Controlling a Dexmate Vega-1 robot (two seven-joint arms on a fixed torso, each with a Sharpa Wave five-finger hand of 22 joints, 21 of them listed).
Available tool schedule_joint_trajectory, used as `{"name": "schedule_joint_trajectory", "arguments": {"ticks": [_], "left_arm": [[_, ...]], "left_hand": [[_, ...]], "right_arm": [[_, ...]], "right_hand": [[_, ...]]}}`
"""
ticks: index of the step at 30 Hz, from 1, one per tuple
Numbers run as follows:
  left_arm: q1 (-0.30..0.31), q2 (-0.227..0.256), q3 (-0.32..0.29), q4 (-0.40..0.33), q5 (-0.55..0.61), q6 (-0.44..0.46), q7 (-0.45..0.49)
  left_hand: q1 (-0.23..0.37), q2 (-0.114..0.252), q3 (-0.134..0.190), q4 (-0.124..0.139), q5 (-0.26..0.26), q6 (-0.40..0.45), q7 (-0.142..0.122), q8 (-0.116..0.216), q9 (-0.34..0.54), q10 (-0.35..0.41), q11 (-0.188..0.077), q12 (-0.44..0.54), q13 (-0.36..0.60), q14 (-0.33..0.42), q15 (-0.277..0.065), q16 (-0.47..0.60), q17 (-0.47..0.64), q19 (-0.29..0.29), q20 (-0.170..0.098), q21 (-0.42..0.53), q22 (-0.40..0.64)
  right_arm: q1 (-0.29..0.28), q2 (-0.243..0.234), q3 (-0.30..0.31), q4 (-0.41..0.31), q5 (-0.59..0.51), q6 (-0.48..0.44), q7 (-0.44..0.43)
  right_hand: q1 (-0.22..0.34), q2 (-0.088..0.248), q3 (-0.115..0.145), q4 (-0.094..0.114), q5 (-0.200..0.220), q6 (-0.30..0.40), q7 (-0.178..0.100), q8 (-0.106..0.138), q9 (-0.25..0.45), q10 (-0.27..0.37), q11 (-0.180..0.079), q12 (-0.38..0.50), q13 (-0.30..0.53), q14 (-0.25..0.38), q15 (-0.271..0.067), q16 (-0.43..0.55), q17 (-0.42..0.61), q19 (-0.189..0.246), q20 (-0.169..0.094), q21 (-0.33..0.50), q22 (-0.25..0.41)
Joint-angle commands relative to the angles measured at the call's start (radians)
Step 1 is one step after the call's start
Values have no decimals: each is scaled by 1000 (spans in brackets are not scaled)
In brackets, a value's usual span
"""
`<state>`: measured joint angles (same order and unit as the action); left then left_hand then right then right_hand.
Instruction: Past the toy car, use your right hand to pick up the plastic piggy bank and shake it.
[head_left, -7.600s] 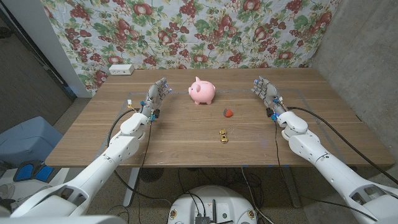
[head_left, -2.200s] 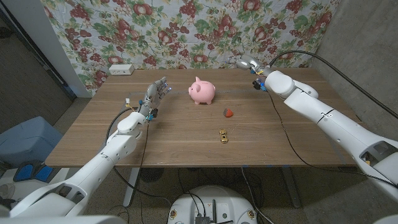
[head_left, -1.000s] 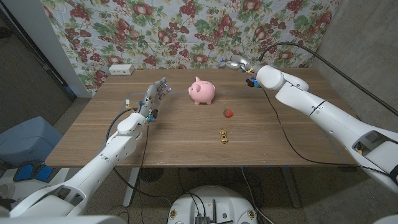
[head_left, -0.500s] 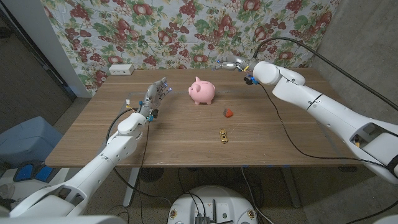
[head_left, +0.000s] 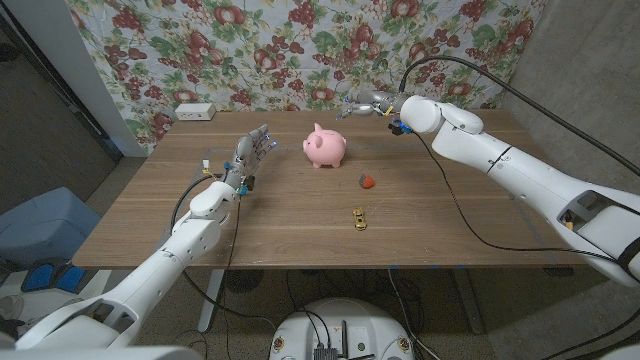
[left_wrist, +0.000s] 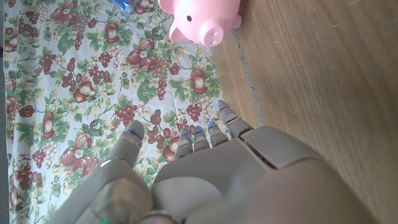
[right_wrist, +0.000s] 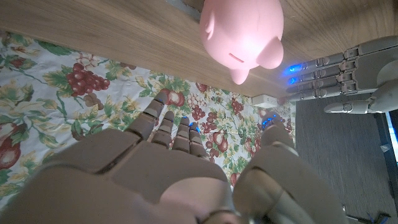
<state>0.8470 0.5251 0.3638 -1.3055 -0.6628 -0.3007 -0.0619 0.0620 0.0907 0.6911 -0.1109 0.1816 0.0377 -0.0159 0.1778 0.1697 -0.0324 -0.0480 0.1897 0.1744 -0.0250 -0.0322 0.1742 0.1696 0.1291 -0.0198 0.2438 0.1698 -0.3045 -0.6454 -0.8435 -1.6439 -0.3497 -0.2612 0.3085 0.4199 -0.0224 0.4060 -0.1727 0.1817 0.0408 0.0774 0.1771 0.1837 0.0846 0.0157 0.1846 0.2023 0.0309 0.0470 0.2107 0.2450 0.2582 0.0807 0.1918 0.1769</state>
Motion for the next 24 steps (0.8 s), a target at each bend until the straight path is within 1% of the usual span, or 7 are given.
{"name": "schedule_joint_trajectory", "arguments": {"ticks": [1,4,7,16,21,23,24], "left_arm": [[14,6,-5,-16,-1,2,6],[19,7,-6,-21,-3,3,9],[22,7,-7,-23,-5,1,8],[33,14,-12,-36,-6,2,13],[38,18,-14,-43,-8,3,14],[39,19,-15,-43,-8,3,13],[39,19,-15,-44,-9,3,13]], "left_hand": [[-8,42,6,-5,2,9,-3,4,4,6,-3,3,3,4,-26,6,3,9,3,-1,5],[-8,43,6,-5,2,10,-2,5,4,6,-3,3,3,5,-26,6,3,9,2,-2,5],[-8,43,6,-6,2,10,-3,4,4,7,-2,4,3,7,-26,7,3,11,4,-3,5],[-9,42,6,-6,2,12,-1,5,4,11,1,5,4,11,-24,8,2,16,6,-5,5],[-10,41,6,-6,2,13,0,5,4,13,4,5,4,12,-25,8,3,17,6,-6,5],[-10,41,6,-6,2,13,0,5,4,13,3,5,4,13,-25,8,3,18,6,-6,5],[-10,41,6,-6,2,13,0,5,4,14,3,5,4,14,-24,8,3,19,6,-6,5]], "right_arm": [[29,21,-35,6,-61,5,53],[32,28,-37,17,-61,21,58],[34,35,-40,24,-68,28,60],[50,61,-55,58,-76,53,79],[54,73,-62,74,-88,68,71],[55,77,-65,78,-93,74,68],[57,79,-68,78,-99,71,69]], "right_hand": [[6,-18,-9,-1,11,-26,5,-1,5,-27,1,-5,6,-20,9,-7,-2,-11,0,-2,1],[12,-26,-14,3,16,-55,5,-2,6,-52,3,-6,7,-30,10,-9,-5,-21,4,-2,2],[17,-30,-18,8,21,-93,13,-6,6,-85,2,-8,7,-47,11,-12,-7,-29,6,-2,2],[22,-33,-21,10,25,-106,17,-2,6,-103,7,-7,8,-62,16,-15,-9,-36,10,-2,2],[28,-35,-22,11,28,-119,16,1,7,-131,9,-9,8,-76,15,-17,-10,-40,9,-1,2],[33,-35,-22,10,30,-128,18,1,7,-143,10,-9,8,-83,19,-18,-11,-44,10,-1,2],[36,-35,-23,10,32,-127,19,4,7,-147,11,-7,9,-91,19,-19,-12,-58,12,-6,2]]}}
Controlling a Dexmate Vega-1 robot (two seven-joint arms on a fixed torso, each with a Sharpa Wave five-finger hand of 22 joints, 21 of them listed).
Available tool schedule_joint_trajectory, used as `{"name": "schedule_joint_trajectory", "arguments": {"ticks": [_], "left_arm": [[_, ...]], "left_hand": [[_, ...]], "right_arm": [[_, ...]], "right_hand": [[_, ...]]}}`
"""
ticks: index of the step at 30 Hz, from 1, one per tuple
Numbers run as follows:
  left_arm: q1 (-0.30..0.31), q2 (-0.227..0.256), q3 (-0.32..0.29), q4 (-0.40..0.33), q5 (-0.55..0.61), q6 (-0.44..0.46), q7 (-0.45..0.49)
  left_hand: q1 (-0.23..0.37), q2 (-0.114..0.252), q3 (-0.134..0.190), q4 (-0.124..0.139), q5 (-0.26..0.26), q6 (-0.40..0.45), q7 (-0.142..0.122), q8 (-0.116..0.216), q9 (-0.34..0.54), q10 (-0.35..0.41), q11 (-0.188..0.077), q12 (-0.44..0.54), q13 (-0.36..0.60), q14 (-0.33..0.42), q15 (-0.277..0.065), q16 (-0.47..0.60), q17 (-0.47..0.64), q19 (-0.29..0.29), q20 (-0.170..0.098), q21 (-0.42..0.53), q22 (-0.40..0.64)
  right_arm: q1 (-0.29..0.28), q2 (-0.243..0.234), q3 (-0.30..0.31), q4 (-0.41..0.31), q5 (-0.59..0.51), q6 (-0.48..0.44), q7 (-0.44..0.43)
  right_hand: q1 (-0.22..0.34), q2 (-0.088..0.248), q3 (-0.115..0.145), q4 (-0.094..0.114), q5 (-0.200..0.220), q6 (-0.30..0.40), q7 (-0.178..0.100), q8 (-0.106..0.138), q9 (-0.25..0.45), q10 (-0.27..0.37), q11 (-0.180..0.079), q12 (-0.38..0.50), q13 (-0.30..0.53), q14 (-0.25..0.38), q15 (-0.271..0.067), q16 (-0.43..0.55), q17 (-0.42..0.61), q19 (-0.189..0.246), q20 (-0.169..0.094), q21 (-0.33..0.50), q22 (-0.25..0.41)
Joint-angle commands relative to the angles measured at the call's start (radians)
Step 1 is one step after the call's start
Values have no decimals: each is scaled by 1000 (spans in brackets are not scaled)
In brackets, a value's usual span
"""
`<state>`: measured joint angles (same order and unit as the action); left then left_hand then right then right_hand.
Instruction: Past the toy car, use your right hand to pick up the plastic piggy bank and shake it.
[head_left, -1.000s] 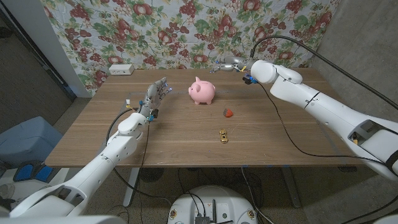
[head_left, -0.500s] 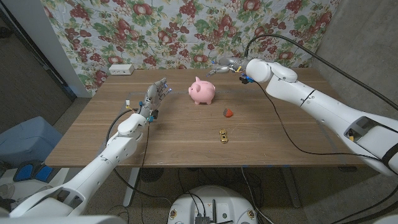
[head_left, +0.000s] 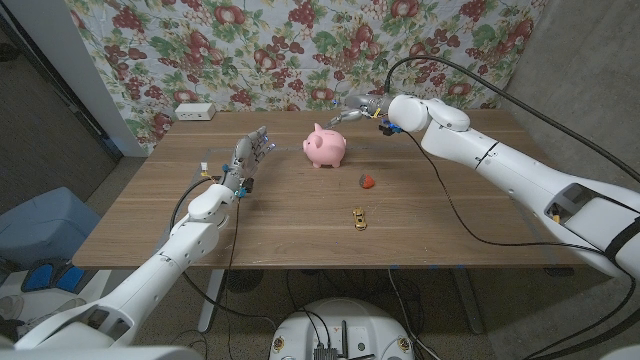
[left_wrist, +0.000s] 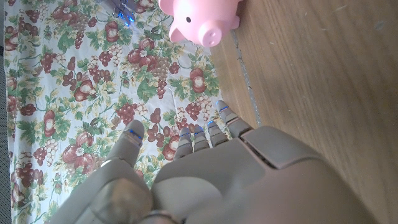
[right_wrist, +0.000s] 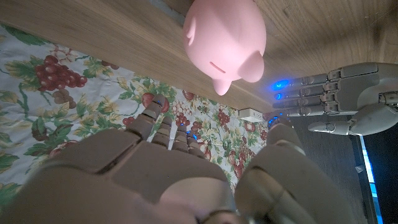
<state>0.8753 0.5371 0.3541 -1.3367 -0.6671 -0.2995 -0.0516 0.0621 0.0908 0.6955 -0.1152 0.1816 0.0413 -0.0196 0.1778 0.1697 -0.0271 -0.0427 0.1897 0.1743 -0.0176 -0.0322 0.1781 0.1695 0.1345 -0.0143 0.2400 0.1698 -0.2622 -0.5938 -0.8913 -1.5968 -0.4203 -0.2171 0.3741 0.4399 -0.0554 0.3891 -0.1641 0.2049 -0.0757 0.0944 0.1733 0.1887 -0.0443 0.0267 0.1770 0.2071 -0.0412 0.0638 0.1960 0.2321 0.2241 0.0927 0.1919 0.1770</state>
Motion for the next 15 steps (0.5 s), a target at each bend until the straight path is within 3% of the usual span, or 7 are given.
{"name": "schedule_joint_trajectory", "arguments": {"ticks": [1,7,15], "left_arm": [[11,8,-6,-13,-5,2,2],[15,9,-8,-15,-8,2,2],[22,11,-12,-21,-10,0,6]], "left_hand": [[-11,41,2,-2,2,9,4,5,4,8,-2,5,4,6,-24,4,3,13,0,-3,5],[-11,40,2,-2,2,9,5,5,4,9,-1,5,4,8,-22,4,3,15,2,-4,5],[-12,40,2,-2,2,10,6,4,4,14,-5,6,4,14,-21,5,3,21,5,-6,5]], "right_arm": [[13,30,-22,33,-36,27,-5],[29,47,-38,59,-50,36,10],[58,74,-67,100,-78,42,32]], "right_hand": [[21,-3,-7,2,11,-12,2,11,2,-23,5,4,4,-30,4,-6,1,-47,6,-12,2],[31,-12,-12,2,18,15,18,26,3,-23,16,14,6,-40,14,-2,-1,-72,17,-11,2],[43,-39,-25,-2,27,9,18,27,6,-39,18,14,8,-39,13,5,-1,-69,19,-3,2]]}}
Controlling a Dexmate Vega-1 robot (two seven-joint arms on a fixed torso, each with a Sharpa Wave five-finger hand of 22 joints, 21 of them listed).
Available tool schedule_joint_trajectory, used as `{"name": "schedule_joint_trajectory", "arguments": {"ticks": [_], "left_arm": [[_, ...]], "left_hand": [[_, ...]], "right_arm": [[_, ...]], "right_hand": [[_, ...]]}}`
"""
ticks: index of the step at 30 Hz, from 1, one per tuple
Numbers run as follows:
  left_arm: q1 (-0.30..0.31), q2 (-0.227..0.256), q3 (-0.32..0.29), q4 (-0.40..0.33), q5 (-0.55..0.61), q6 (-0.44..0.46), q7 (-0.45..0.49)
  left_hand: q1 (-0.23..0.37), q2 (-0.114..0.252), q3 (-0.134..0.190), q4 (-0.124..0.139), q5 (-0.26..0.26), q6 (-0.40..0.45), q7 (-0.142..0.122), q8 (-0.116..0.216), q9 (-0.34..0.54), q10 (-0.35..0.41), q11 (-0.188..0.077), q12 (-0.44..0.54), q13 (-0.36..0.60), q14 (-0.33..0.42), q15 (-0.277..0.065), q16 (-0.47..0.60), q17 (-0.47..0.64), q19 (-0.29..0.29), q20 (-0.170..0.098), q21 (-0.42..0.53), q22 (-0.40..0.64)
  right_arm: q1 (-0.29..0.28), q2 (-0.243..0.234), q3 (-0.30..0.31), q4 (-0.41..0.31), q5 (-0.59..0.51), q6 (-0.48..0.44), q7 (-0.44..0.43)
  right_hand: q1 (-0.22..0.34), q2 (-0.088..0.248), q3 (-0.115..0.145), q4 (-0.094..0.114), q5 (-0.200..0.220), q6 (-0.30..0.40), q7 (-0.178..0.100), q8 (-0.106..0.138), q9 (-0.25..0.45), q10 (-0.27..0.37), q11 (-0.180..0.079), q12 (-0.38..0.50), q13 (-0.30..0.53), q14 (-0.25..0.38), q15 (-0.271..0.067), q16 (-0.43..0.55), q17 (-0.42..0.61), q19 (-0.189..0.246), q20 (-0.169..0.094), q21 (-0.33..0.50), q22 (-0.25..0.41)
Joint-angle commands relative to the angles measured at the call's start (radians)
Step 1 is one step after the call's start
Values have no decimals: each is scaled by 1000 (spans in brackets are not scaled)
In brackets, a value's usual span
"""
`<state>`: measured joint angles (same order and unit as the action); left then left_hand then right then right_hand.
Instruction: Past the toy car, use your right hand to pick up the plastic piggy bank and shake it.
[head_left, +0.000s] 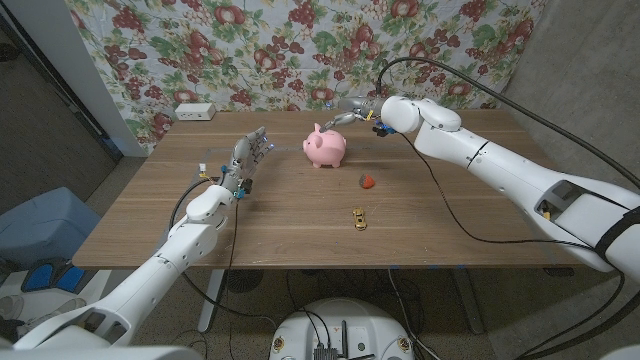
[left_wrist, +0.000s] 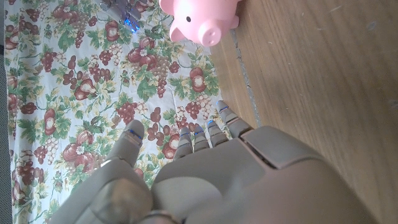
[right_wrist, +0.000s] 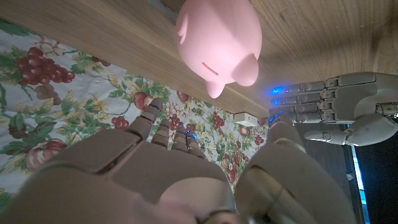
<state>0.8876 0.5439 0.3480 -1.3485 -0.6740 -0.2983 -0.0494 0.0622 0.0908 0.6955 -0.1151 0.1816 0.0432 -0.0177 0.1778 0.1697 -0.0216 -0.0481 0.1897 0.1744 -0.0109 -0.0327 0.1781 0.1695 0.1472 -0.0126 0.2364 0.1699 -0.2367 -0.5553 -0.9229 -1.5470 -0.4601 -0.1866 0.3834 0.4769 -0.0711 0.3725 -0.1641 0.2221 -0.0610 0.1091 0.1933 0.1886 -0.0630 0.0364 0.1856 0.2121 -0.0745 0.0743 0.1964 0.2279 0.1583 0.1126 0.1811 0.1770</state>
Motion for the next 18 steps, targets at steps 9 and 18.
{"name": "schedule_joint_trajectory", "arguments": {"ticks": [9,18], "left_arm": [[15,6,-8,-14,-5,1,8],[17,7,-9,-17,-4,2,12]], "left_hand": [[-13,39,3,-3,2,8,8,4,4,13,0,7,4,16,-20,7,3,16,9,-3,5],[-16,38,2,-2,2,7,11,4,4,16,0,8,4,20,-18,7,3,20,10,-5,5]], "right_arm": [[62,60,-65,86,-68,8,55],[96,93,-95,144,-78,5,93]], "right_hand": [[35,-49,-22,-3,28,-34,29,4,11,-33,31,11,9,-28,14,5,6,-16,3,10,2],[44,-54,-32,5,38,-43,38,6,14,-37,39,17,13,-43,22,7,11,-43,19,5,3]]}}
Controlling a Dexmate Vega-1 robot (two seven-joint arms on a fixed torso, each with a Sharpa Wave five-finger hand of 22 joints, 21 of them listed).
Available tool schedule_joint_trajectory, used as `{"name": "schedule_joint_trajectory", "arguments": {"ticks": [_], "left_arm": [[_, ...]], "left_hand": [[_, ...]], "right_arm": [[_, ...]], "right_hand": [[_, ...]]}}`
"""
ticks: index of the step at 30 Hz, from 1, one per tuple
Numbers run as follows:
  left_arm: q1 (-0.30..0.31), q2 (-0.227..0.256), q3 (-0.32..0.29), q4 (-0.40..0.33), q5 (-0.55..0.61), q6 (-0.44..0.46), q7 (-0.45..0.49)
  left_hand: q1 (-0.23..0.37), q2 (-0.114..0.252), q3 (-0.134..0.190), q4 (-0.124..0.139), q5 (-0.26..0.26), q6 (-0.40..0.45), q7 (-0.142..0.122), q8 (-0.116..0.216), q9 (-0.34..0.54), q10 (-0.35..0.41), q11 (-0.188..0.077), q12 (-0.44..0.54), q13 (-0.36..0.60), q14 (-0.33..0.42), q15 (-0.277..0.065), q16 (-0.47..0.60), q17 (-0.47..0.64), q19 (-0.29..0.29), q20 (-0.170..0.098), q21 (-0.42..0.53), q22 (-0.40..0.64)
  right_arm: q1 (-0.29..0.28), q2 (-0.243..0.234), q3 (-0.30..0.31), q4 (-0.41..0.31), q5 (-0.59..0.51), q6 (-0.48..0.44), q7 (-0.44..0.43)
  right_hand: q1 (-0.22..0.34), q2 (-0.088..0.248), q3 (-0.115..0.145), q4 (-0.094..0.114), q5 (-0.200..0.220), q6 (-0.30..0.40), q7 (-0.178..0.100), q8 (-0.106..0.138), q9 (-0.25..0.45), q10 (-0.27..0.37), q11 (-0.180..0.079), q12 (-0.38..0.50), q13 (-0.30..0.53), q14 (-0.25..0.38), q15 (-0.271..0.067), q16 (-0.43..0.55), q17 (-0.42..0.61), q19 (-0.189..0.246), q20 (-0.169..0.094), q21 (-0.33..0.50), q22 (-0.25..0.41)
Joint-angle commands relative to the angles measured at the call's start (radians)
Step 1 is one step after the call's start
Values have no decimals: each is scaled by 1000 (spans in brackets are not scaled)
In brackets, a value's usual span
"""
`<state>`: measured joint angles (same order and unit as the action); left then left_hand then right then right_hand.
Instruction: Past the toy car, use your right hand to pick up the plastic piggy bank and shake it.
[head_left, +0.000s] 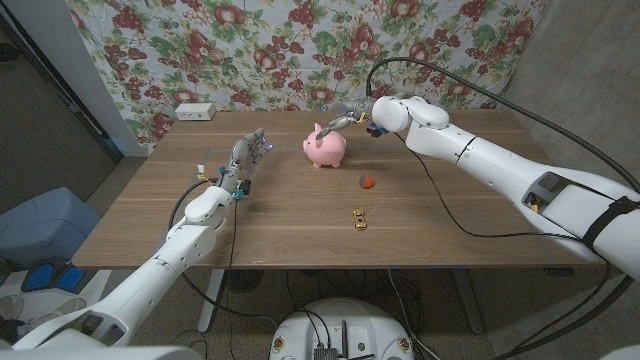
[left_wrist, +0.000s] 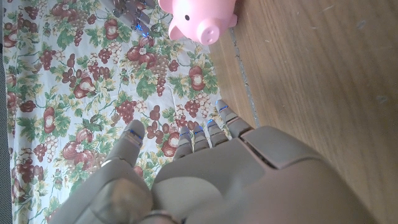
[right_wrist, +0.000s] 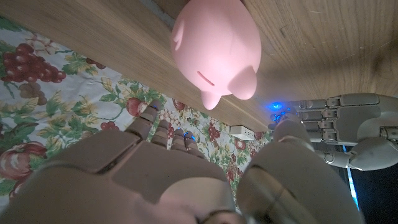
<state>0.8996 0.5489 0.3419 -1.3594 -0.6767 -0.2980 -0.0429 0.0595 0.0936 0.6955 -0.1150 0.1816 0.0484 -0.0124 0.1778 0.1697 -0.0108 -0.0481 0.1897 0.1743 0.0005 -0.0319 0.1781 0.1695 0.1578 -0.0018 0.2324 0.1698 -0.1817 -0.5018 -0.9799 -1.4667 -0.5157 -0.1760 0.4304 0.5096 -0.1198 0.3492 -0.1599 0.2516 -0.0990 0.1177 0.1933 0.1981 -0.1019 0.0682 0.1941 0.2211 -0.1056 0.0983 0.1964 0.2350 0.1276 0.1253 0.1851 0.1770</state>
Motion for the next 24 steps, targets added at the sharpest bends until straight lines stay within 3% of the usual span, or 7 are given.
{"name": "schedule_joint_trajectory", "arguments": {"ticks": [1,24], "left_arm": [[5,2,-3,-6,-1,2,7],[30,10,-14,-36,1,5,35]], "left_hand": [[-13,35,3,-2,2,2,6,4,4,6,1,8,4,10,-19,7,3,10,0,-1,5],[-16,34,3,-1,2,2,7,4,4,9,1,7,4,14,-17,6,3,15,3,-5,5]], "right_arm": [[45,43,-43,68,-26,-8,51],[112,107,-105,189,-27,3,99]], "right_hand": [[11,-6,-10,2,9,-5,31,7,4,2,7,9,5,-12,1,8,4,-15,7,1,3],[5,-6,-39,21,28,-24,38,7,7,7,13,20,16,-9,5,25,19,-28,16,7,3]]}}
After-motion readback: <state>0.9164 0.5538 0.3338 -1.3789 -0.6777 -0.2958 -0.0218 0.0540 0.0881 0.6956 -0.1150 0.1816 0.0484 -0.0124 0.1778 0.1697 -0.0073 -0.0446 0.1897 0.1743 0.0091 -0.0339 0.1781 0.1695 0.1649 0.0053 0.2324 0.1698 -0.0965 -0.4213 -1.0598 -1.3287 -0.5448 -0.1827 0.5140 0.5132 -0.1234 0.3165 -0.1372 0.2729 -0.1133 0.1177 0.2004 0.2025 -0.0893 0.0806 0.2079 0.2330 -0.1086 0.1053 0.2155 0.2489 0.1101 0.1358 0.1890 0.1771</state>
